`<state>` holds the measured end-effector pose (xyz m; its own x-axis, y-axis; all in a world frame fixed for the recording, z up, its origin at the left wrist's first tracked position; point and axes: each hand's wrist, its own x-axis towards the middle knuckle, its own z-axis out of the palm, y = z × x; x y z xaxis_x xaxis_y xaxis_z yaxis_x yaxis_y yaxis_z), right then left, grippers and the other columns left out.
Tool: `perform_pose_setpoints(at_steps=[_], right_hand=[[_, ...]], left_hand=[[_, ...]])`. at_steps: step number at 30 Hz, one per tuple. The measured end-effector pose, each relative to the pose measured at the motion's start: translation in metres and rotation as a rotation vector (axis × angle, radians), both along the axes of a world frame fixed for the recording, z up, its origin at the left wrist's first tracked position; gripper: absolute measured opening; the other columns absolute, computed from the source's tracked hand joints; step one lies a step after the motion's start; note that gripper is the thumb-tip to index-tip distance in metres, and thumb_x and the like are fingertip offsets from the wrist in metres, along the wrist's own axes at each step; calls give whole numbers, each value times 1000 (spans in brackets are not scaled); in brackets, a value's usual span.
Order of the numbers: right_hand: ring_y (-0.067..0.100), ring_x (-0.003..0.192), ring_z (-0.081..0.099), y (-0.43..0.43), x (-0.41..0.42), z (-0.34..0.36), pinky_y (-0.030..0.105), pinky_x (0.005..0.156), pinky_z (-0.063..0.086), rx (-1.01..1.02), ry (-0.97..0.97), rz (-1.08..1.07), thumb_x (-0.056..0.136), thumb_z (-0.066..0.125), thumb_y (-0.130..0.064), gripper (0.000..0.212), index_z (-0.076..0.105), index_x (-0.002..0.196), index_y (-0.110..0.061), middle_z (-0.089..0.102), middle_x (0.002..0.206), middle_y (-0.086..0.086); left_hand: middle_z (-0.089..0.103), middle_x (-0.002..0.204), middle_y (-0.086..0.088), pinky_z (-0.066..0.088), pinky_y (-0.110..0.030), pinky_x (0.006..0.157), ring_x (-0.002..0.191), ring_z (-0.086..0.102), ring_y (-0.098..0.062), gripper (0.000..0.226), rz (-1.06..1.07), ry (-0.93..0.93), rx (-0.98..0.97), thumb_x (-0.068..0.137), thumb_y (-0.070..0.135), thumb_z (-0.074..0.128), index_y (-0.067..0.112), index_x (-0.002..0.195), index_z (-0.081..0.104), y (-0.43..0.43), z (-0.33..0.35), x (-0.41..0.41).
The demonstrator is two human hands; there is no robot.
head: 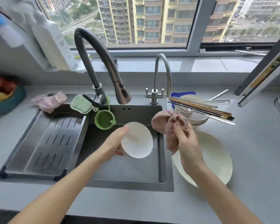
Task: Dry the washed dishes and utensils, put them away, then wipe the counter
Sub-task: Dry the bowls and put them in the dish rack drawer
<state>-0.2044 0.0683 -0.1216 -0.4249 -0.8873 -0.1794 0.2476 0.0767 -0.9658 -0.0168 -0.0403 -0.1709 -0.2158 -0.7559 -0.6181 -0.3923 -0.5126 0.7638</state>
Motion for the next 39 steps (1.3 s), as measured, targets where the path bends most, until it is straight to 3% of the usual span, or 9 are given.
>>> perform_pose_setpoints(at_steps=[4,9,16,20,25,30,32,36,39], right_hand=[[9,147,10,-26,48,-38,37,121,8,95,617,384,85,29,-68,70,22,149,-39,20,159,-7],[15,145,-21,-34,69,-45,45,117,-16,173,1253,690,83,-7,-58,77,0,153,-27,-9,161,3],[12,147,8,-33,52,-17,33,116,6,171,964,1217,104,18,-40,46,16,151,-38,15,160,-10],[14,112,43,-28,37,0,42,110,24,129,1195,1343,96,13,-57,51,57,111,-35,59,121,-8],[11,83,47,-18,24,34,43,83,35,-39,1609,1141,94,26,-49,47,62,78,-24,63,82,-7],[9,80,63,-14,-4,74,32,79,51,74,764,603,87,51,-52,23,62,94,-33,70,83,-11],[8,80,66,-21,-1,71,31,80,53,156,709,594,79,66,-56,33,52,104,-40,70,92,-9],[25,96,62,-17,10,41,37,82,50,-109,1359,230,82,62,-45,38,65,113,-22,66,108,4],[31,119,53,8,17,25,37,98,41,-312,1469,348,97,43,-38,36,71,112,-20,62,126,11]], left_hand=[[72,106,-4,52,-46,84,98,66,-28,53,41,128,106,81,69,48,27,107,67,7,-3,-4],[74,92,-2,53,-34,68,81,68,-22,52,82,131,113,87,65,42,24,98,71,1,-5,3],[70,88,-14,51,-40,86,82,67,-29,52,-76,251,179,84,55,55,5,85,70,-17,5,8],[71,94,-9,42,-46,100,95,64,-29,56,-283,205,285,79,59,56,8,95,70,-20,9,11],[59,129,-18,33,-66,102,120,52,-44,59,-487,300,298,79,66,49,29,124,61,-12,13,2],[67,118,-11,51,-44,80,110,62,-35,74,-357,189,178,61,77,54,27,115,66,-11,19,-3],[67,117,-12,48,-51,92,112,61,-36,75,-376,216,156,63,79,55,28,116,66,-13,22,-7],[69,115,-8,42,-58,99,110,63,-32,65,-418,223,80,69,78,45,37,116,65,-8,38,-16],[67,119,-9,37,-61,103,116,58,-35,61,-382,311,91,76,72,47,34,119,63,-4,43,-19]])
